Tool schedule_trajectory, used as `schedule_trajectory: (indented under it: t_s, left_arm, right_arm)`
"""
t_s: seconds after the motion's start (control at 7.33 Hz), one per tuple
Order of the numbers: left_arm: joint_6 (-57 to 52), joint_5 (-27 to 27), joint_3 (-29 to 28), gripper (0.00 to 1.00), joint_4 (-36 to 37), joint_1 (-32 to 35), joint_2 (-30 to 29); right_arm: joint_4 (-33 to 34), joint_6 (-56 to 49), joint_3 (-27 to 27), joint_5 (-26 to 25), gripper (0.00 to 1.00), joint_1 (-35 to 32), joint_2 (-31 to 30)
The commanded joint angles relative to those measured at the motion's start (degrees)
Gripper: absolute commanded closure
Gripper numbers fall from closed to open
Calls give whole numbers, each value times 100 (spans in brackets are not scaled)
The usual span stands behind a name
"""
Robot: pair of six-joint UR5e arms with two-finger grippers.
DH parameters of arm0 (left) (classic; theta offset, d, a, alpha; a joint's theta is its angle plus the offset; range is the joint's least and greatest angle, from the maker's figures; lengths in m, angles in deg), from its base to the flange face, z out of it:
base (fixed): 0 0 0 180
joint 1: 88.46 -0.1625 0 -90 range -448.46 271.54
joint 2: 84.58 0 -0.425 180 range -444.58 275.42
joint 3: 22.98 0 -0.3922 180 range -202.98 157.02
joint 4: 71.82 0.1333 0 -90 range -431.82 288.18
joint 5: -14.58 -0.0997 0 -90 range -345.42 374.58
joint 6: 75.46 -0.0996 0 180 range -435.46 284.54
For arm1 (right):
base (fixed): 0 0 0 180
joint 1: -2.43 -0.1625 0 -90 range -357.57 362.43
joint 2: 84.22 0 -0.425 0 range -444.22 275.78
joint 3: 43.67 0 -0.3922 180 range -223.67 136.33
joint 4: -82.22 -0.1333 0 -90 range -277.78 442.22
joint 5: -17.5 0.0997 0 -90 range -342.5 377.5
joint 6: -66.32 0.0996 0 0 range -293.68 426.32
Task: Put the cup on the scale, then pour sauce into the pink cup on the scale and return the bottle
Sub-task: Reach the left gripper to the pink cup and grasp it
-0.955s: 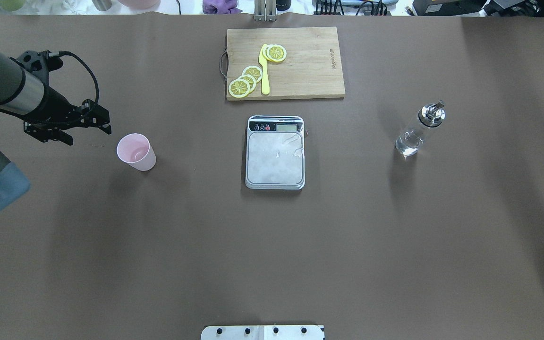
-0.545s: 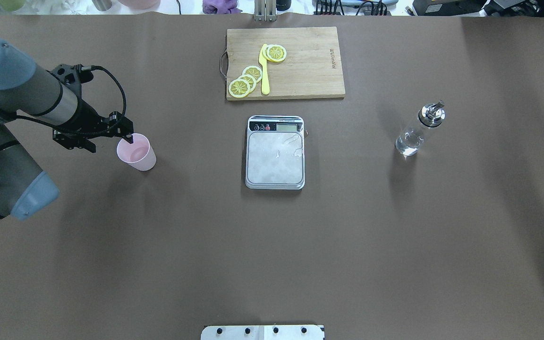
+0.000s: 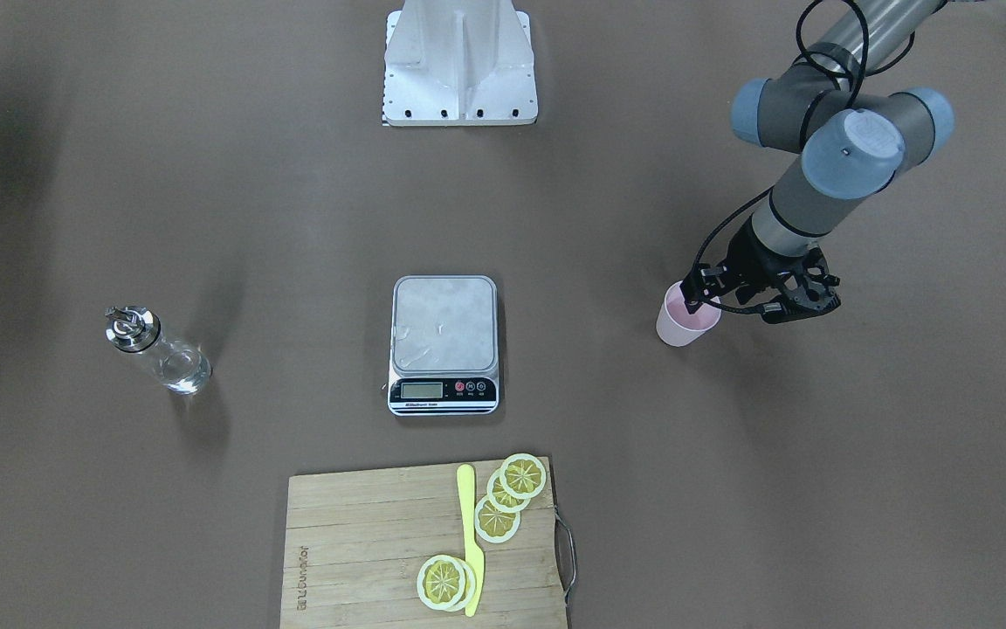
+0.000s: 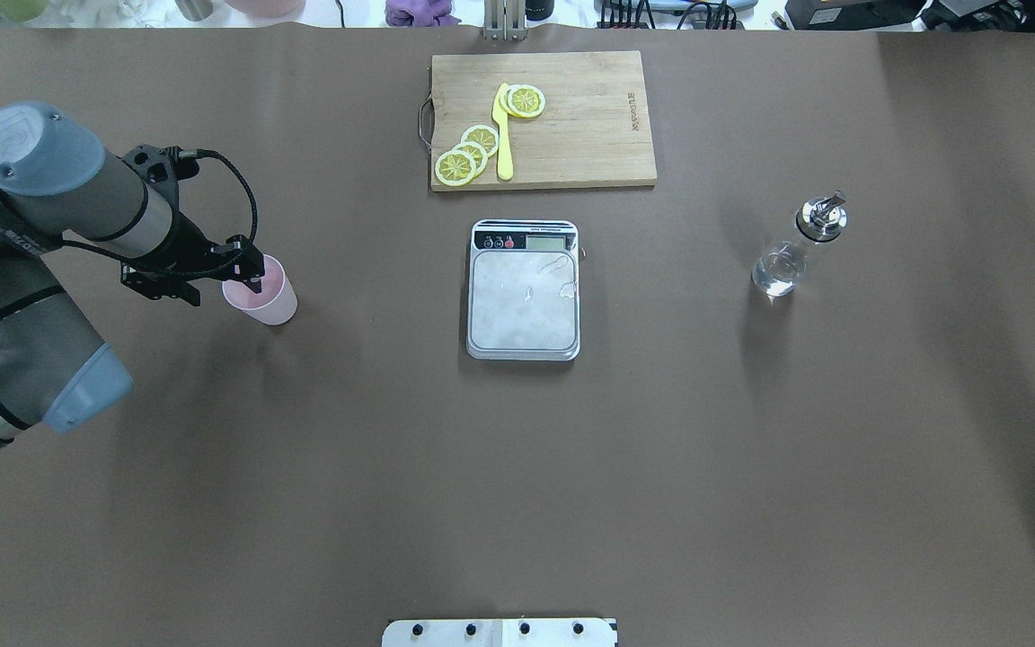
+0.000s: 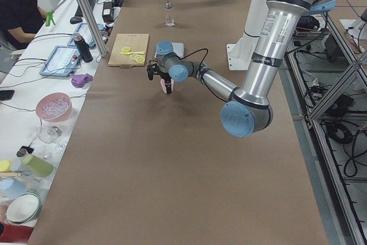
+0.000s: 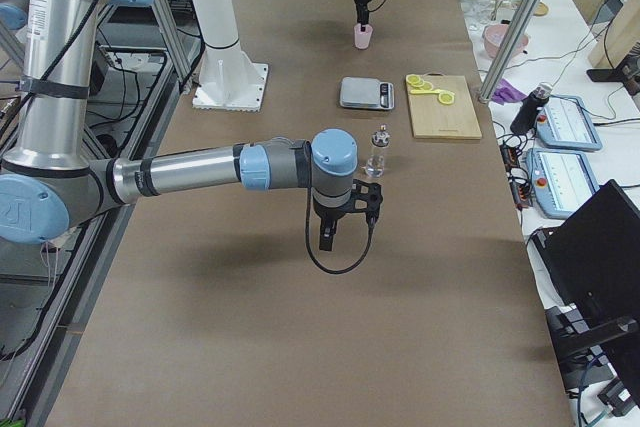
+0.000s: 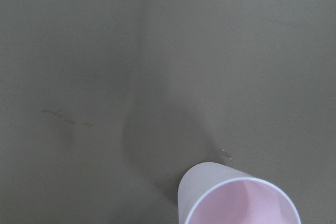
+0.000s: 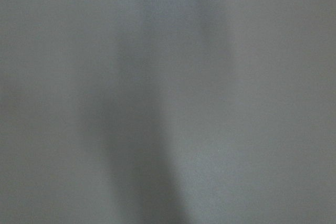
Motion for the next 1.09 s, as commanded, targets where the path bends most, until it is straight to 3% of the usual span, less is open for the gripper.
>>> schedule_trajectory:
  t_s: [0.0,0.27,0.68,0.95]
  left_arm:
    - [0,-2,-32,59,20,-43,-11]
    - [-17,-2,-32,100,29,-43,-46]
    - [-44,356,196,100,230,245,-107]
    - [-18,543,205,100,693,379,-631]
  right_arm:
    - [0,-7,-1,0,0,0,0]
    - [0,-7,8,0,0,0,0]
    - [0,2,17,9,0,0,-9]
    - [0,-7,34,9,0,0,-9]
